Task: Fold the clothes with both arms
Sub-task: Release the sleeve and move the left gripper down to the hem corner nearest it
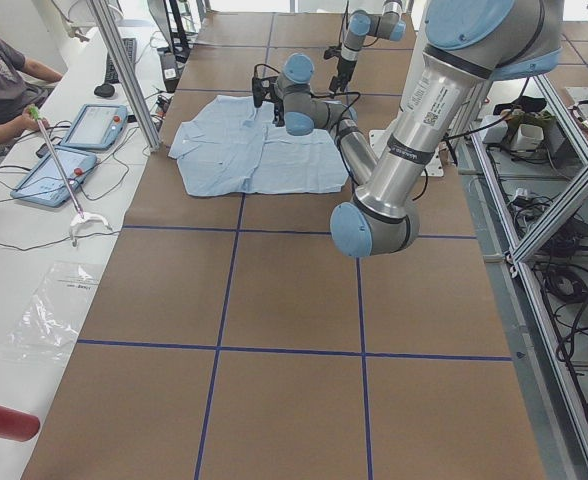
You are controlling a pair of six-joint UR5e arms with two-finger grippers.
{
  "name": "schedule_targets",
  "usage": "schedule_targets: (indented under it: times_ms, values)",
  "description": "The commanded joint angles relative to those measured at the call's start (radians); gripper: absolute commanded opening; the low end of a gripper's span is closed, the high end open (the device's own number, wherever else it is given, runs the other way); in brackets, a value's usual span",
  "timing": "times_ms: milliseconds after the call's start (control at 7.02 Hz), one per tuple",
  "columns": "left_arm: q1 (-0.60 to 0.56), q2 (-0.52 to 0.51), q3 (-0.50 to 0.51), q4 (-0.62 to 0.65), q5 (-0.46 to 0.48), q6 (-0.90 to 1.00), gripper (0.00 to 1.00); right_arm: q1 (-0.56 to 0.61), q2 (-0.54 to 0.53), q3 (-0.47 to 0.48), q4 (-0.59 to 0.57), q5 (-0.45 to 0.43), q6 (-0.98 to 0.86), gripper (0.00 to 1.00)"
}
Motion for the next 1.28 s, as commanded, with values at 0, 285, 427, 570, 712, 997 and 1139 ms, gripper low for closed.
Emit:
schedule_targets:
  times_ms: [0, 285, 427, 570, 712, 997, 1139]
  values:
    - [0.000, 0.016, -0.014, 0.000, 0.002, 0.000, 0.96, -0.002, 0.111, -0.035, -0.121, -0.004, 0.001, 0.88]
    - [0.000, 0.019, -0.014, 0.000, 0.002, 0.000, 0.96, 0.004, 0.095, -0.037, -0.123, -0.002, -0.004, 0.84]
    - [0.000, 0.019, -0.014, 0.000, 0.002, 0.000, 0.96, 0.006, 0.082, -0.037, -0.125, -0.002, -0.008, 0.81]
    - [0.000, 0.019, -0.013, 0.000, 0.002, 0.000, 0.96, 0.006, 0.060, -0.035, -0.125, -0.001, -0.008, 0.77]
    - [0.000, 0.019, -0.014, 0.000, 0.002, 0.000, 0.96, 0.004, 0.058, -0.035, -0.125, -0.001, -0.008, 0.61]
    - [0.000, 0.021, -0.014, 0.000, 0.002, 0.000, 0.96, 0.004, 0.055, -0.035, -0.125, 0.001, -0.008, 0.15]
    - [0.000, 0.021, -0.014, 0.000, 0.002, 0.000, 0.96, 0.004, 0.055, -0.032, -0.125, 0.004, -0.008, 0.00]
